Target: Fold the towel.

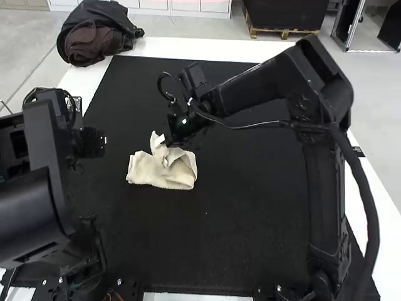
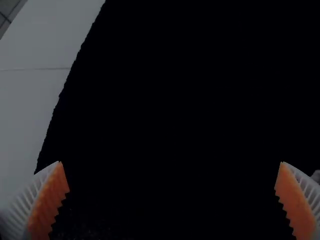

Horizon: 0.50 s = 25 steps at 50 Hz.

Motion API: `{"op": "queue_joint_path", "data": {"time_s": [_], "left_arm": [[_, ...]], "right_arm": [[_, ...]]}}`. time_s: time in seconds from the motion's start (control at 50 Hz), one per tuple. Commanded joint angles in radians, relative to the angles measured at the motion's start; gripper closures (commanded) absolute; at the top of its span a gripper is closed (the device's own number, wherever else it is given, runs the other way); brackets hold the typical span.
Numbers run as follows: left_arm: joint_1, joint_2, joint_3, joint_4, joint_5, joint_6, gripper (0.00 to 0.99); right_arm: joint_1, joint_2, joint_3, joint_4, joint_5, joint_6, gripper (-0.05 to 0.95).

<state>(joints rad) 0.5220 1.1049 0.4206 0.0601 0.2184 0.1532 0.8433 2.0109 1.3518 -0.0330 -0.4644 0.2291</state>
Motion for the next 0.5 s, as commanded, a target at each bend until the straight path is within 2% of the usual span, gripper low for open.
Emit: {"op": "queue_joint_path", "data": {"time_s": [0.0,0.3,0.4,0.48], "left_arm": [[0.012,-0.020,0.004,0.006,0.024,0.019,0.028],[0.019,-0.020,-0.003,0.006,0.026,0.022,0.028],[0.019,-0.020,-0.008,0.007,0.024,0.022,0.028],[0.019,-0.020,-0.009,0.007,0.024,0.022,0.028]], "right_arm": [[0.030,0.026,0.060,-0.001,0.001,0.009,0.93],[0.059,0.115,0.159,-0.004,0.000,0.013,0.91],[0.059,0.134,0.194,-0.004,0.000,0.022,0.59],[0.059,0.140,0.222,-0.004,0.000,0.027,0.38]]}}
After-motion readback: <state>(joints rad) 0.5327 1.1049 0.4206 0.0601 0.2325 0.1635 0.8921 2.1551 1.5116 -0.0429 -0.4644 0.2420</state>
